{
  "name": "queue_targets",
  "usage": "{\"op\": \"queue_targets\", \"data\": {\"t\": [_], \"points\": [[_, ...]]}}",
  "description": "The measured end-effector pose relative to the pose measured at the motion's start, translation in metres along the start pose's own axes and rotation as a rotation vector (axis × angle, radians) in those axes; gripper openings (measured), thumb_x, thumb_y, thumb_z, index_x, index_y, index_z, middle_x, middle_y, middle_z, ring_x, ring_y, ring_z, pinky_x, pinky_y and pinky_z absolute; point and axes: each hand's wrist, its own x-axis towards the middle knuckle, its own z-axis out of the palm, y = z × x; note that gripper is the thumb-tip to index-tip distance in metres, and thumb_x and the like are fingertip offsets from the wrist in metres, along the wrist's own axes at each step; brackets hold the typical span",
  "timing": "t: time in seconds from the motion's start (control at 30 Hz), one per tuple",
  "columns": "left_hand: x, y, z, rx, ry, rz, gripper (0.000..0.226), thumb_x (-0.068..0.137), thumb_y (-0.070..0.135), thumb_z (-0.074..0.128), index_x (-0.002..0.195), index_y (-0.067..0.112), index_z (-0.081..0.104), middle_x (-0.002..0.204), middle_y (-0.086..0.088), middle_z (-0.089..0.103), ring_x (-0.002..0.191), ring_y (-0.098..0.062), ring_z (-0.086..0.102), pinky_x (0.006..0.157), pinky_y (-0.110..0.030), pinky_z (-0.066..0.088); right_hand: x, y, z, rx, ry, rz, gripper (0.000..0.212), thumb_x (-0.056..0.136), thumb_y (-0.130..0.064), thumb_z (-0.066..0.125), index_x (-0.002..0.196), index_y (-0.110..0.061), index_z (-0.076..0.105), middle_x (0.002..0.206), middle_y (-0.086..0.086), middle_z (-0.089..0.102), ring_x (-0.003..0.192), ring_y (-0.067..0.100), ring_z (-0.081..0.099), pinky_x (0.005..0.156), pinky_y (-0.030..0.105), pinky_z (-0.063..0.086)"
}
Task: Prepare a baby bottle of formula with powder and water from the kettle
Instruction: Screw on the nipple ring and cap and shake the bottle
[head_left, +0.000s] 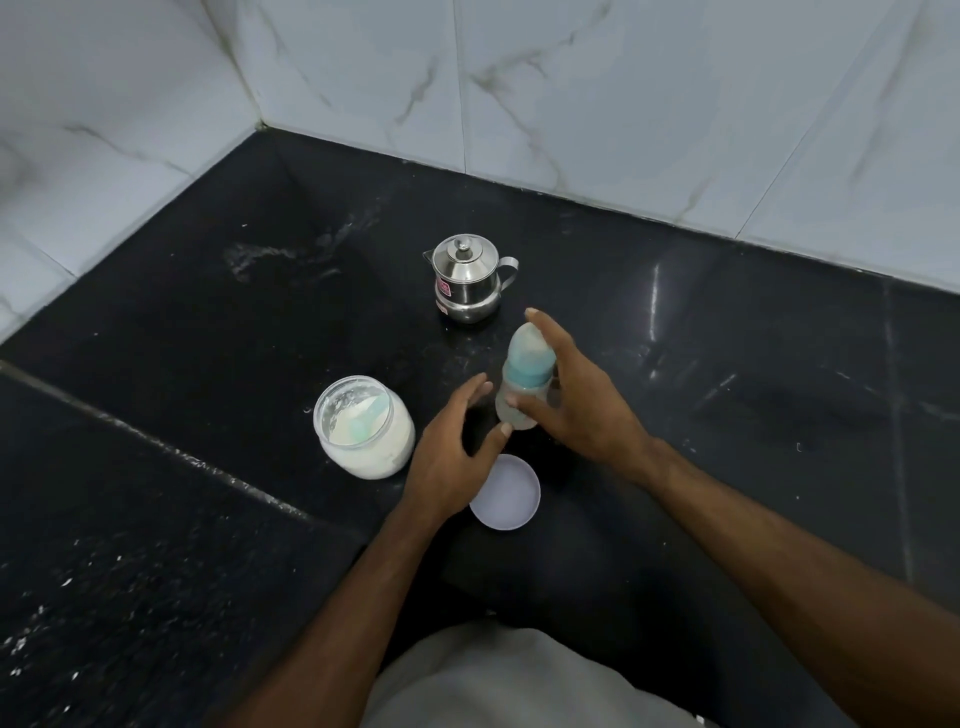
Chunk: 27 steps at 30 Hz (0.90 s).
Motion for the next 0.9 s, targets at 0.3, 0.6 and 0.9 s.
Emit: {"op": "queue_targets", "data": {"t": [0.3,0.6,0.9], "points": [[-0.011,-0.019,0.004,0.152,0.063,0.026,0.043,0.097,0.037,0.049,0.137,0.019,0.049,0.134,0.008,0.055,0.123,-0.004,0.049,0.103,-0.024,0.038,0.023,-0.028,-0.049,0.517,0.201,0.011,0.075,0.087,-0.015,0.07,0.143,-0.017,0.02,0.118,0.005,0.059,0.099,0.021,0.068,0.081,0.033,0.058],[-0.009,-0.024,0.012,0.178,0.056,0.026,0.041,0.097,0.037,0.048,0.134,0.019,0.051,0.133,0.007,0.056,0.121,-0.004,0.05,0.1,-0.019,0.036,0.003,-0.032,-0.047,0.602,-0.066,0.081,0.078,0.08,-0.014,0.075,0.141,-0.023,0.027,0.116,0.009,0.064,0.098,0.024,0.07,0.078,0.038,0.059],[-0.013,-0.026,0.005,0.199,0.088,0.061,0.045,0.094,0.043,0.046,0.132,0.02,0.052,0.131,0.009,0.057,0.119,-0.005,0.051,0.1,-0.023,0.04,0.0,-0.025,-0.035,0.663,-0.03,0.099,0.085,0.073,-0.027,0.079,0.142,-0.029,0.029,0.124,0.01,0.06,0.105,0.025,0.068,0.082,0.043,0.058]]}}
